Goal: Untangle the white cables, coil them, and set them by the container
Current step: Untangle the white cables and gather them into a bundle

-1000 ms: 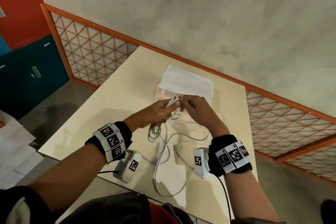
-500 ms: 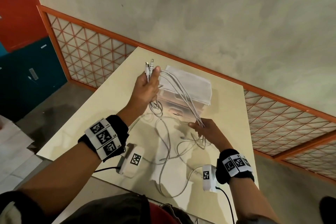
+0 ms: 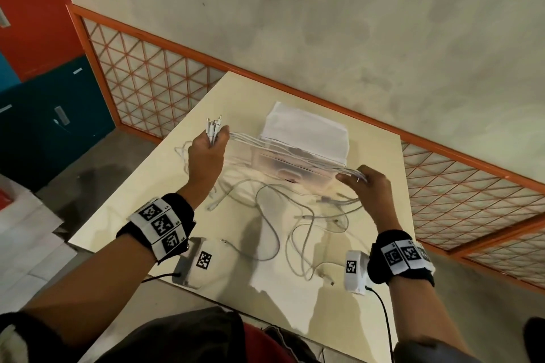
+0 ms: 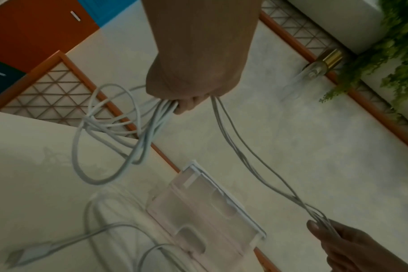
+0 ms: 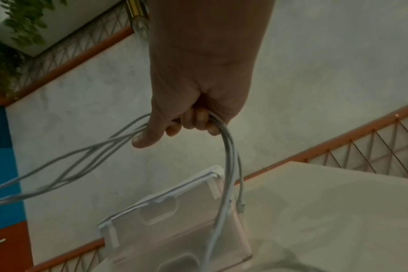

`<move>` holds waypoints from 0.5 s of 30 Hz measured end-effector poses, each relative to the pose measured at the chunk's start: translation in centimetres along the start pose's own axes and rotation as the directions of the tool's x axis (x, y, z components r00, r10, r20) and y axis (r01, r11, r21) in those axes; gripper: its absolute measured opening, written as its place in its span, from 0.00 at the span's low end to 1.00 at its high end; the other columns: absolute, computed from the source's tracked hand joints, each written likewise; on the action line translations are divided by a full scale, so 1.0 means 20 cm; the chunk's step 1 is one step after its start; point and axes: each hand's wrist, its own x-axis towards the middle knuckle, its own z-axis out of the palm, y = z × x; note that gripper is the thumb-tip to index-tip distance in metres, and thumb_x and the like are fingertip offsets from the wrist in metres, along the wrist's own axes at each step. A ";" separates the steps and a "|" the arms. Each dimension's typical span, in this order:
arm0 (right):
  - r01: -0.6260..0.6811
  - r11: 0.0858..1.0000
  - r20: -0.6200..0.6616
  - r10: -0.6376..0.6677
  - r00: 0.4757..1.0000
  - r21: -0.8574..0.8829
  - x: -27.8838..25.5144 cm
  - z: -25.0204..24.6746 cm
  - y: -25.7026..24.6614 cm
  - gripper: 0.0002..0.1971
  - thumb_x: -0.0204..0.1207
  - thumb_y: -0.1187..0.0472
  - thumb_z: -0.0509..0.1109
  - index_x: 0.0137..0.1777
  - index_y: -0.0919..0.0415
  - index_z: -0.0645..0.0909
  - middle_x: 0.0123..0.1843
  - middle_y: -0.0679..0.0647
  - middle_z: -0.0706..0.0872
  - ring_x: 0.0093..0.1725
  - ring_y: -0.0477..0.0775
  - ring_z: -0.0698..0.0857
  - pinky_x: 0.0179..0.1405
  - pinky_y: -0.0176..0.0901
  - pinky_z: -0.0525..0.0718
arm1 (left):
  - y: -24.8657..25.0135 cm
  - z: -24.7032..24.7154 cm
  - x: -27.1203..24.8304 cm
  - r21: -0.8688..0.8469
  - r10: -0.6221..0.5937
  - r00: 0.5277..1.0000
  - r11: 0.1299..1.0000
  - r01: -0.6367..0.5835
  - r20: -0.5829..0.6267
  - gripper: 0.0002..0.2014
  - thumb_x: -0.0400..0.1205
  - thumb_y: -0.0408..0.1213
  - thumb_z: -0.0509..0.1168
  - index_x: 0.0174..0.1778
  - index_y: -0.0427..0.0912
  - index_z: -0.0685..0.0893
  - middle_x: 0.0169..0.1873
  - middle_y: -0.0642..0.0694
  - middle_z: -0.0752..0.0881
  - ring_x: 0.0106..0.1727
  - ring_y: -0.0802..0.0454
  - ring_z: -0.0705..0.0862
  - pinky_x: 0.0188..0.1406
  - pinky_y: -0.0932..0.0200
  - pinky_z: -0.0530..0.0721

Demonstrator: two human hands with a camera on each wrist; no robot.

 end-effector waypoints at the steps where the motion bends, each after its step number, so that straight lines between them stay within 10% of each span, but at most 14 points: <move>1: 0.014 0.999 0.012 -0.014 1.000 -0.041 0.01 -0.01 -0.01 0.20 0.66 0.58 0.81 0.27 0.63 0.71 0.22 0.53 0.70 0.23 0.44 0.66 0.23 0.29 0.65 | -0.01 0.00 0.00 0.013 0.001 1.000 1.000 -0.001 -0.009 0.23 0.81 0.46 0.66 0.23 0.46 0.64 0.20 0.50 0.65 0.23 0.55 0.65 0.28 0.58 0.66; 9: -0.077 0.912 0.222 0.179 0.959 -0.403 -0.06 0.07 0.25 0.20 0.69 0.54 0.79 0.28 0.52 0.68 0.26 0.51 0.74 0.33 0.56 0.76 0.37 0.47 0.67 | -0.04 -0.01 0.00 0.114 0.065 0.997 0.991 -0.070 0.045 0.24 0.80 0.46 0.66 0.23 0.44 0.64 0.19 0.50 0.66 0.18 0.59 0.66 0.22 0.67 0.65; 15: -0.110 0.745 0.326 0.413 0.850 -0.658 -0.20 0.16 0.40 0.08 0.68 0.54 0.77 0.45 0.51 0.82 0.55 0.54 0.87 0.62 0.58 0.82 0.48 0.47 0.61 | -0.07 -0.01 -0.01 0.215 0.129 0.986 0.965 -0.149 0.104 0.23 0.82 0.47 0.64 0.25 0.40 0.64 0.19 0.47 0.66 0.20 0.59 0.67 0.24 0.66 0.67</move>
